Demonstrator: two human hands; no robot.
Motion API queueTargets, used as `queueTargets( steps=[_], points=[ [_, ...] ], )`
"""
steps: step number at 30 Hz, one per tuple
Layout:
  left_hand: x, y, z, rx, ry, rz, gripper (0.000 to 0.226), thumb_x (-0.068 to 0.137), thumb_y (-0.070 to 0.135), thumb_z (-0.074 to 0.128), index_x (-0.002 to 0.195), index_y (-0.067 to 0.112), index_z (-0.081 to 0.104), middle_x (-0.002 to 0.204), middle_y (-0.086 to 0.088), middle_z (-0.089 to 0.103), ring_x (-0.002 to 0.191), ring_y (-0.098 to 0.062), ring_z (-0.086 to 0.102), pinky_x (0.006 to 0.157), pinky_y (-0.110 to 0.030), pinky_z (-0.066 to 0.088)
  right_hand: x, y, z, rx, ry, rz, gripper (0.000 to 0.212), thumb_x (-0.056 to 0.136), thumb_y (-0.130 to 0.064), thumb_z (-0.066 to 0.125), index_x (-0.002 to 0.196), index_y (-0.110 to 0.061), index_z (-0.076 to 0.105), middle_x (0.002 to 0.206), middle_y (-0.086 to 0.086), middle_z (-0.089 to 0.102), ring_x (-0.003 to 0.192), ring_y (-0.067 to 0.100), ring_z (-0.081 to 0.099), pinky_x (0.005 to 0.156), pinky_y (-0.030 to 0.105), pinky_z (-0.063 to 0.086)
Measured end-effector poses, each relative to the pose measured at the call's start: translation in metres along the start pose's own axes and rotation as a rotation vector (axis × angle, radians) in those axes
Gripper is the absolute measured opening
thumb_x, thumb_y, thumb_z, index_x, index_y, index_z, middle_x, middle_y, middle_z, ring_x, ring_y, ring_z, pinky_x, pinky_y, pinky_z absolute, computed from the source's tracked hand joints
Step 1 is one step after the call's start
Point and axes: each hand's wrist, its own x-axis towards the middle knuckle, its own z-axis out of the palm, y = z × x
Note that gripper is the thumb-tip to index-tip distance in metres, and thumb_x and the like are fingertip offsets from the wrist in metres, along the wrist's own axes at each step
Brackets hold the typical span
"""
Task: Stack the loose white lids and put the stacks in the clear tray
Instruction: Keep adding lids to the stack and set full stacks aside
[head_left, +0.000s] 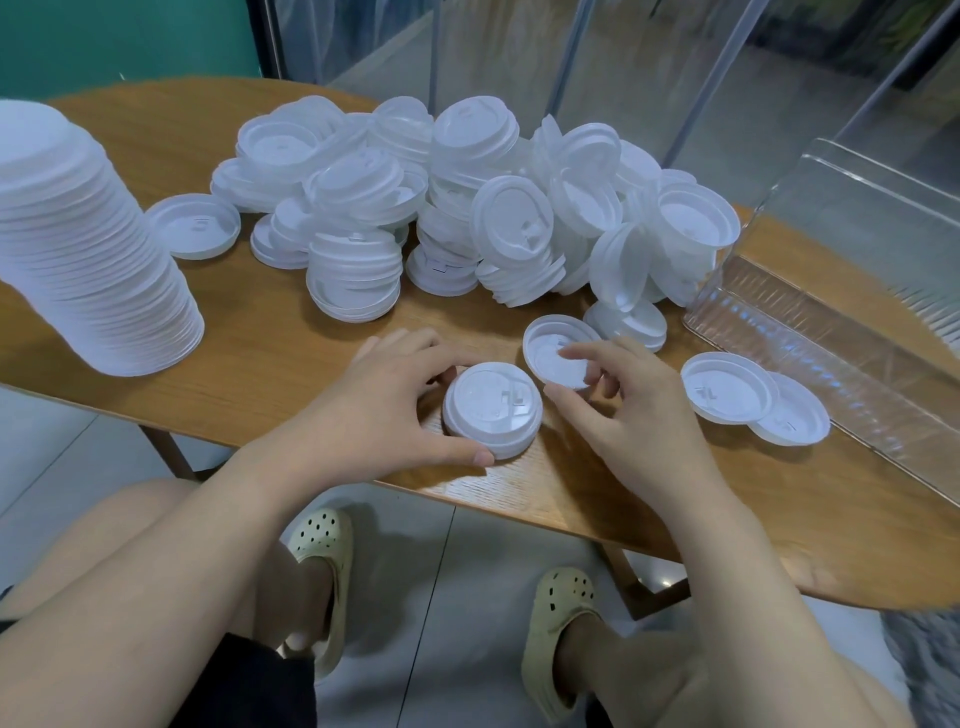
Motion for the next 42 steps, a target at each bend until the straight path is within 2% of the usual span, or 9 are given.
queueTargets(
  steps=[5,9,14,19,24,28,32,39,42],
  points=[
    [0.0,-0.001,0.0,-0.004,-0.012,0.003,0.093,0.057,0.086,0.07,0.14,0.049,0.05,0.109,0.024,0.051,0.109,-0.002,0.045,0.104,-0.036,0.037,0.006,0.004,0.011,-0.267,-0.039,-0.073,0.038,0.092,-0.032,0.075,0.13,-0.029,0.069,0.14,-0.008,0.055,0.13,0.013,0.045,0.107,0.03,0.034],
    [-0.002,0.0,0.001,-0.021,-0.001,0.032,0.091,0.062,0.087,0.065,0.144,0.053,0.044,0.11,0.029,0.048,0.112,0.004,0.043,0.103,-0.034,0.037,0.011,0.005,0.014,-0.282,-0.049,-0.068,0.031,0.096,-0.033,0.07,0.127,-0.029,0.07,0.144,-0.009,0.059,0.139,0.012,0.045,0.113,0.039,0.037],
    [-0.002,0.001,0.001,0.0,-0.011,0.024,0.085,0.065,0.089,0.06,0.141,0.051,0.049,0.11,0.024,0.048,0.111,0.002,0.041,0.103,-0.034,0.037,0.012,0.008,0.015,-0.253,-0.007,-0.078,0.027,0.098,-0.023,0.068,0.125,-0.023,0.072,0.133,-0.007,0.068,0.128,0.011,0.057,0.107,0.041,0.048],
    [-0.002,0.0,0.001,-0.009,-0.002,0.032,0.085,0.064,0.088,0.062,0.14,0.049,0.052,0.109,0.023,0.05,0.111,0.003,0.041,0.103,-0.033,0.036,0.007,0.001,0.008,0.011,0.124,-0.006,0.019,0.105,-0.029,0.057,0.119,-0.022,0.068,0.085,-0.018,0.065,0.08,0.0,0.061,0.068,0.015,0.041],
    [-0.001,-0.001,0.002,0.003,-0.011,0.035,0.09,0.061,0.087,0.065,0.141,0.048,0.051,0.108,0.023,0.049,0.109,0.001,0.043,0.103,-0.034,0.037,0.006,0.004,0.003,0.177,0.189,0.086,0.022,0.106,-0.032,0.055,0.128,-0.031,0.062,0.097,-0.009,0.069,0.073,0.016,0.068,0.069,0.04,0.058],
    [-0.001,-0.001,0.002,0.006,-0.016,0.036,0.093,0.06,0.087,0.065,0.143,0.048,0.049,0.108,0.024,0.048,0.11,-0.001,0.044,0.104,-0.036,0.036,0.007,0.009,-0.001,0.087,0.215,0.12,0.032,0.103,-0.025,0.062,0.135,-0.024,0.064,0.091,-0.015,0.067,0.077,0.002,0.064,0.071,0.009,0.047],
    [-0.001,-0.001,0.001,0.003,-0.011,0.039,0.097,0.058,0.088,0.065,0.144,0.045,0.049,0.108,0.025,0.049,0.111,0.001,0.044,0.103,-0.032,0.035,0.007,0.015,-0.005,0.021,0.208,0.159,0.023,0.101,-0.028,0.063,0.123,-0.022,0.068,0.083,-0.015,0.06,0.077,0.012,0.057,0.075,0.031,0.047],
    [-0.001,0.0,0.001,0.003,-0.021,0.048,0.089,0.059,0.088,0.064,0.138,0.049,0.051,0.109,0.024,0.05,0.11,0.005,0.042,0.097,-0.029,0.035,0.002,-0.004,-0.011,0.402,0.047,0.179,0.018,0.107,-0.028,0.054,0.118,-0.03,0.068,0.076,0.02,0.06,0.052,0.018,0.055,0.048,0.033,0.05],
    [-0.001,0.0,0.002,-0.001,-0.016,0.043,0.085,0.059,0.088,0.065,0.135,0.05,0.053,0.109,0.023,0.05,0.109,0.003,0.043,0.097,-0.03,0.035,0.0,-0.01,-0.006,0.488,-0.071,0.181,0.019,0.107,-0.028,0.055,0.12,-0.03,0.069,0.069,0.014,0.057,0.055,0.019,0.052,0.048,0.031,0.048]
  ],
)
